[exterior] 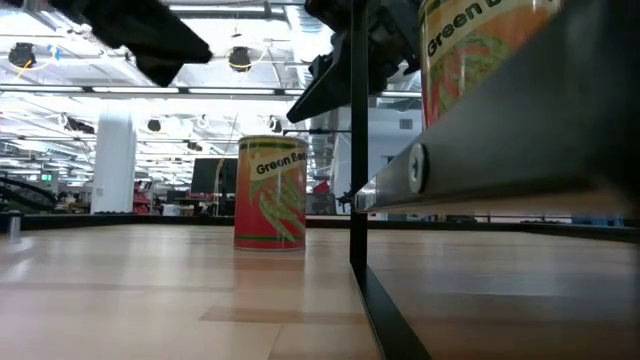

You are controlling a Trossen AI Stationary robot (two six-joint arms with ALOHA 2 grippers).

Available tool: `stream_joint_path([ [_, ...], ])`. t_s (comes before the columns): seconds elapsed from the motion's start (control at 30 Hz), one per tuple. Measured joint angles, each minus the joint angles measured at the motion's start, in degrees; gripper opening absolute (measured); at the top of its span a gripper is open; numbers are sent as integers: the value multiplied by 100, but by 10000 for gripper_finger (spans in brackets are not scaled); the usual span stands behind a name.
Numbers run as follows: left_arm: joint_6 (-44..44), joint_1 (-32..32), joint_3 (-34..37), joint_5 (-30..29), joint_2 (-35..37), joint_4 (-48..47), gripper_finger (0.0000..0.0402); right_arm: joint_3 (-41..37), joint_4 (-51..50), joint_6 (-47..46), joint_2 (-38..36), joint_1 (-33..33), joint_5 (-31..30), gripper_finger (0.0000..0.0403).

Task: Pick and place cans onto a shelf
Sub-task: Put the canned green beans on the shelf aligned with the other canned green beans

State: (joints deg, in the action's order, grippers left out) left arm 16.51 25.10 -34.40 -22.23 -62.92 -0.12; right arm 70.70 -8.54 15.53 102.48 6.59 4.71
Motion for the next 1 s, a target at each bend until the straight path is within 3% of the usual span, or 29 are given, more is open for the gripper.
stream_joint_path([
  [0.1,11,2,519,95,431,538,31,2,-39,162,0,-51,0,158],
  [0.27,135,0,892,72,855,644,31,2,-110,256,0,-249,42,148],
  [0.43,101,0,923,73,947,625,31,2,243,5,0,-494,622,128],
  [0.7,52,-4,923,36,945,579,31,216,444,-266,556,-552,1029,13],
  [1.0,52,-4,923,27,945,535,31,1000,-172,-216,1263,-544,1040,14],
])
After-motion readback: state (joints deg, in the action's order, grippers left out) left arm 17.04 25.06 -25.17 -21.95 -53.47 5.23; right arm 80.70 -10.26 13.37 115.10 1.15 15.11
